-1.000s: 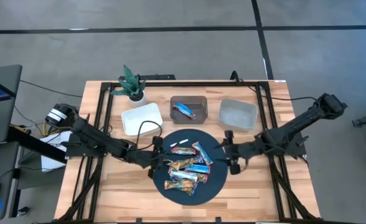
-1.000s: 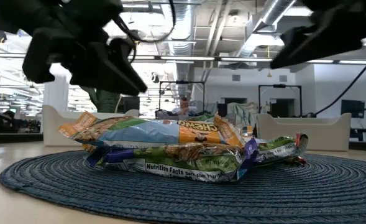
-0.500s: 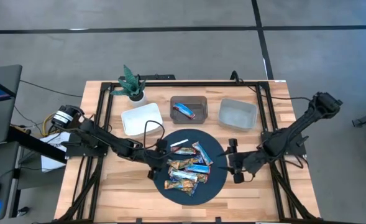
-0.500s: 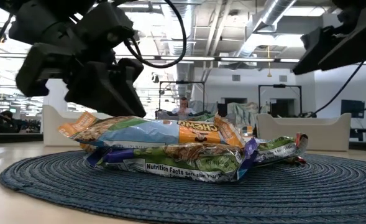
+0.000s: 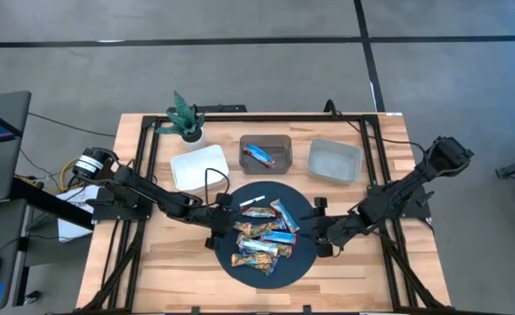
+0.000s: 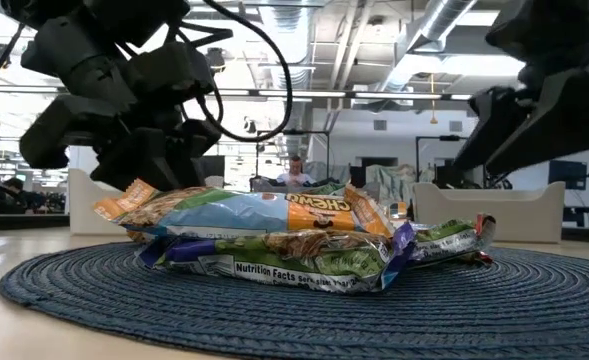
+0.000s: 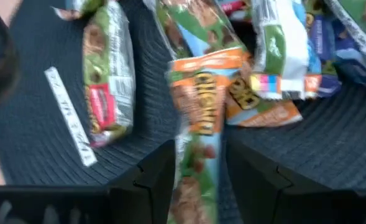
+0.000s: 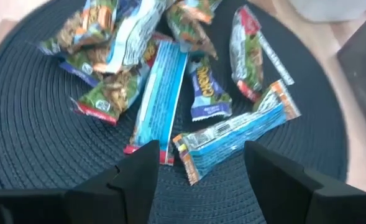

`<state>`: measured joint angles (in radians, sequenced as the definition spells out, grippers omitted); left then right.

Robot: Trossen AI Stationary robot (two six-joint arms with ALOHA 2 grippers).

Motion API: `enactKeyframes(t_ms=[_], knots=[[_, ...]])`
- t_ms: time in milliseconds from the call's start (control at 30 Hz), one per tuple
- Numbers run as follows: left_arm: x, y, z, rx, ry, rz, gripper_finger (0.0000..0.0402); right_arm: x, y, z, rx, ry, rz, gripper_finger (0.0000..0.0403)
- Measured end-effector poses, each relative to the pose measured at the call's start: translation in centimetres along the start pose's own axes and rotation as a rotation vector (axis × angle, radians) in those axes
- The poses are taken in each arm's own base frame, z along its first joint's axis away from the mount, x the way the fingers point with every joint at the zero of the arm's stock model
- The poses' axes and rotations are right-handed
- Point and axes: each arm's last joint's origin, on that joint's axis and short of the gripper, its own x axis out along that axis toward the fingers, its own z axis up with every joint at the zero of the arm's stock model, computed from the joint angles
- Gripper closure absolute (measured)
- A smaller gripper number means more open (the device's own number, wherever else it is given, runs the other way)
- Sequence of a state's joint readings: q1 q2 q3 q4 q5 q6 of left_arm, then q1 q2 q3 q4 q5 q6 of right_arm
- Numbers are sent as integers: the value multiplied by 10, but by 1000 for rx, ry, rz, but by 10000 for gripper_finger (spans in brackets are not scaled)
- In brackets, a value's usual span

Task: Pick and place Granola Bars by type
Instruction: Put the orange granola bar into the white bin

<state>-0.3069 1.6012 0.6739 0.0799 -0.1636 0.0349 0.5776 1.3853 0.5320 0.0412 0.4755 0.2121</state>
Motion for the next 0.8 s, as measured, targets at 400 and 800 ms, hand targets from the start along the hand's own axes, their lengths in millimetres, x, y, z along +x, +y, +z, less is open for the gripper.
enactKeyframes(t_ms=[400, 800], knots=[[0, 1, -6, -69, 60, -7, 264, 21, -4, -8, 5, 59, -37, 178], [-1, 3, -14, -140, 139, 69, 275, 25, -7, -8, 21, 57, -43, 178]])
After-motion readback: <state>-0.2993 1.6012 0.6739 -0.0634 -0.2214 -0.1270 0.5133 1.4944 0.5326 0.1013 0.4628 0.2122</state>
